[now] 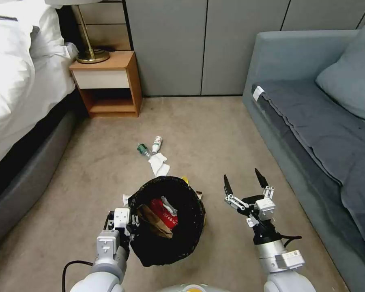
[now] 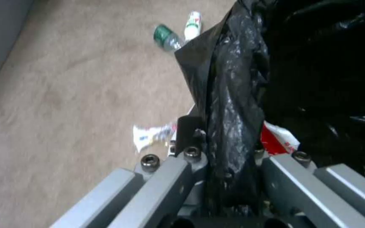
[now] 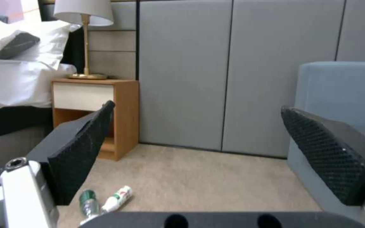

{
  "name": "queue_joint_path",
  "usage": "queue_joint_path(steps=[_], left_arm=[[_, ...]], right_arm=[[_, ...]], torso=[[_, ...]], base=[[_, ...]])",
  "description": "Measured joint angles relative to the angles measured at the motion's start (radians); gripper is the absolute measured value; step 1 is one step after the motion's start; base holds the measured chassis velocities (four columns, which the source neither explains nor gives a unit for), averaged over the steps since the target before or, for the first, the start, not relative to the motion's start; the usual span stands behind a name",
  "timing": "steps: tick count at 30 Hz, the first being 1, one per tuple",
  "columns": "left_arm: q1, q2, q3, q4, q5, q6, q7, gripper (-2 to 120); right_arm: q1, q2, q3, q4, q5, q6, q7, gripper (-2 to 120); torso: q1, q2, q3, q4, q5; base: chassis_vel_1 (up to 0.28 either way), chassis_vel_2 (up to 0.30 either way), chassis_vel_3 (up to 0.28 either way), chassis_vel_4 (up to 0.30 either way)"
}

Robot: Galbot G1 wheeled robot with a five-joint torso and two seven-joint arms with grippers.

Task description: Pick up the trash bin, then pick up the garbage from the floor and place it into the trash bin.

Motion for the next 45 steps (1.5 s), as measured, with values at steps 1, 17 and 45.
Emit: queue_joint_path(steps=[1, 17, 45], left_arm=[[0.0, 0.0, 0.0, 0.0, 0.0, 0.0, 0.0, 1], [0.003, 0.0, 0.007, 0.001, -0.005, 0.002, -0.001, 1], [0.006, -0.001, 0.006, -0.002, -0.002, 0.001, 0.002, 1]], right_arm=[[0.0, 0.0, 0.001, -0.002, 0.0, 0.005, -0.007, 96], [0.007, 0.008, 0.007, -0.016, -0.009, 0.057, -0.05, 96], [0.004, -0.021, -0.003, -0.011, -0.072, -0.07, 0.025, 102]], torso=[[0.0, 0.0, 0.0, -0.0001, -0.0001], [0.0, 0.0, 0.0, -0.0002, 0.0], [0.0, 0.0, 0.0, 0.0001, 0.0]], base=[[-0.166, 0.153, 0.146, -0.182], [-0.067, 0.065, 0.071, -0.064], [0.064, 0.066, 0.062, 0.066]])
